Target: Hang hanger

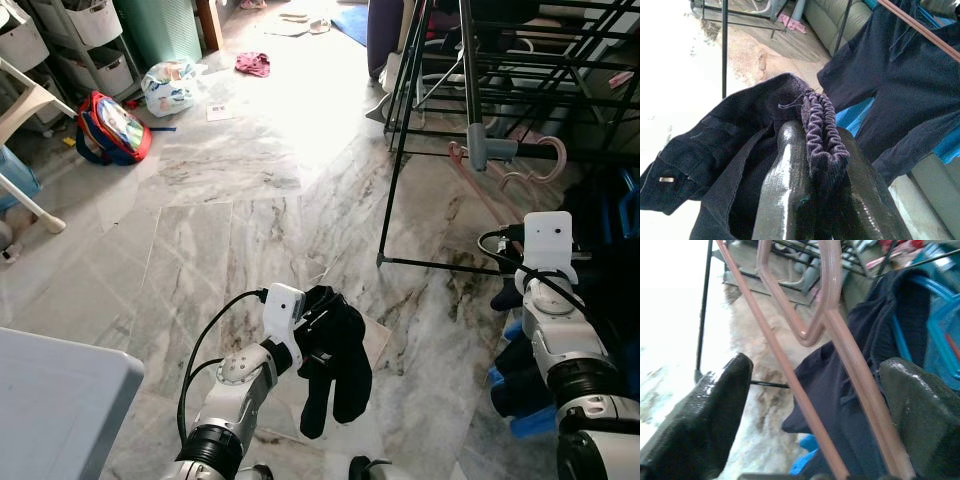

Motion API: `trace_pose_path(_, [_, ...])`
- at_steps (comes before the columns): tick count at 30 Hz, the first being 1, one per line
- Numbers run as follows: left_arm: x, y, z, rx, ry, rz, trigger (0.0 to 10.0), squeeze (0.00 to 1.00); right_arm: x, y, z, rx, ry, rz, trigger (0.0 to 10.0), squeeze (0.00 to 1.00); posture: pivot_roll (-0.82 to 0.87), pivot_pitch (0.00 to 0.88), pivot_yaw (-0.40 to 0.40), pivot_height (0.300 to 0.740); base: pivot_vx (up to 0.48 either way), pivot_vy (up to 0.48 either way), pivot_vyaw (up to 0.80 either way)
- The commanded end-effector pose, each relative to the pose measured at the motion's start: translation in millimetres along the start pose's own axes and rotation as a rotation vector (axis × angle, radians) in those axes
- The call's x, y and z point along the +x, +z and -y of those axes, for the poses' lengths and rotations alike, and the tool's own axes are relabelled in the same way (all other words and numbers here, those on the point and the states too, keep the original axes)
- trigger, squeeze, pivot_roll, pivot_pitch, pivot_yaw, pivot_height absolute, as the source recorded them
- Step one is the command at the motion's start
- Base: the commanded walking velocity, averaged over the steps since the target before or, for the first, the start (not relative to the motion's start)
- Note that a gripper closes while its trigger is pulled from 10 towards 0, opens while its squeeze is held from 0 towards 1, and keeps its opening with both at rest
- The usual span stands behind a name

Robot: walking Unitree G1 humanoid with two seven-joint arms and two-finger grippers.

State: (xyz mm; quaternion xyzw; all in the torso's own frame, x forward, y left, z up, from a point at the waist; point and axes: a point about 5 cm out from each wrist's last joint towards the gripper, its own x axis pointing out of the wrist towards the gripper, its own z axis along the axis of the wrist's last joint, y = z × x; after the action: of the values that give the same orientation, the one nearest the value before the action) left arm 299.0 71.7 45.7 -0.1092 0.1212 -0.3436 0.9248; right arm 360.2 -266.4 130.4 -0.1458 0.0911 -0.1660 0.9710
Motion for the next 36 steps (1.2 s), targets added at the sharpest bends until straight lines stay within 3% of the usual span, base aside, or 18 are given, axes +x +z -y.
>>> trace_pose_path(1, [0.3,1.2,0.5,0.021,-0.004,-0.005,10.0,0.0,3.6,1.0,8.1,0.012,0.015,-0.021,1.0,0.0,-0.01,0.178,0.004,0.74,0.0,0.0,0.0])
trace_pose_path(2, [0.2,1.5,0.2,0.022,-0.003,-0.005,10.0,0.0,4.3,1.4,8.5,0.009,0.022,-0.023,0.0,0.0,-0.01,0.178,0.004,0.74,0.0,0.0,0.0])
trace_pose_path(5, [-0.3,2.0,-1.0,0.025,0.001,-0.006,10.0,0.0,6.1,2.7,11.2,0.01,0.027,-0.028,0.0,0.0,-0.01,0.175,0.003,0.74,0.0,0.0,0.0])
trace_pose_path(7, [-0.4,2.4,-1.4,0.026,0.003,-0.005,10.0,0.0,7.1,4.2,12.2,0.007,0.034,-0.028,1.1,0.0,-0.01,0.175,0.003,0.74,0.0,0.0,0.0])
trace_pose_path(9, [-0.4,2.6,-1.9,0.027,0.005,-0.006,10.0,0.0,8.3,5.4,12.7,0.004,0.045,-0.033,3.5,0.0,0.0,0.172,0.002,0.74,0.0,0.0,0.0])
trace_pose_path(10, [-0.4,2.6,-1.9,0.027,0.005,-0.006,10.0,0.0,8.3,5.4,12.7,0.004,0.045,-0.033,3.5,0.0,0.0,0.172,0.002,0.74,0.0,0.0,0.0])
trace_pose_path(11, [-0.4,2.6,-2.1,0.029,0.007,-0.007,10.0,0.0,9.2,5.7,12.6,0.001,0.059,-0.041,4.4,0.0,0.0,0.172,0.001,0.74,0.0,0.0,0.0])
trace_pose_path(13, [-0.4,2.3,-1.9,0.032,0.007,-0.009,10.0,0.0,9.6,5.5,12.2,0.002,0.07,-0.047,4.7,0.0,0.0,0.172,0.001,0.74,0.0,0.0,0.0])
trace_pose_path(15, [-0.5,2.1,-2.0,0.035,0.008,-0.012,10.0,0.0,9.8,5.6,11.5,0.004,0.077,-0.048,4.3,0.0,0.0,0.172,0.001,0.74,0.0,0.0,0.0])
trace_pose_path(16, [-0.4,2.0,-2.1,0.039,0.009,-0.014,10.0,0.0,10.0,5.8,10.0,0.007,0.095,-0.049,2.9,0.0,0.0,0.172,0.0,0.74,0.0,0.0,0.0])
trace_pose_path(17, [-0.4,2.0,-2.1,0.039,0.009,-0.014,10.0,0.0,10.0,5.8,10.0,0.007,0.095,-0.049,2.9,0.0,0.0,0.172,0.0,0.74,0.0,0.0,0.0])
trace_pose_path(18, [-0.4,2.0,-2.2,0.04,0.01,-0.015,10.0,0.0,10.1,6.0,9.2,0.007,0.103,-0.05,1.6,0.0,0.0,0.172,0.001,0.74,0.0,0.0,0.0])
trace_pose_path(19, [-0.5,2.2,-2.6,0.041,0.011,-0.016,10.0,0.0,10.4,6.2,7.8,0.005,0.116,-0.053,1.3,0.0,0.0,0.172,0.0,0.74,0.0,0.0,0.0])
trace_pose_path(20, [-0.5,2.3,-3.0,0.042,0.012,-0.017,10.0,0.0,10.6,6.6,7.2,0.005,0.12,-0.053,0.3,0.0,0.0,0.172,0.001,0.74,0.0,0.0,0.0])
trace_pose_path(36, [0.8,2.6,-2.0,0.052,0.01,-0.02,10.0,0.0,10.7,4.5,6.0,0.005,0.128,-0.063,0.0,0.0,0.0,0.167,0.001,0.74,0.0,0.0,0.0])
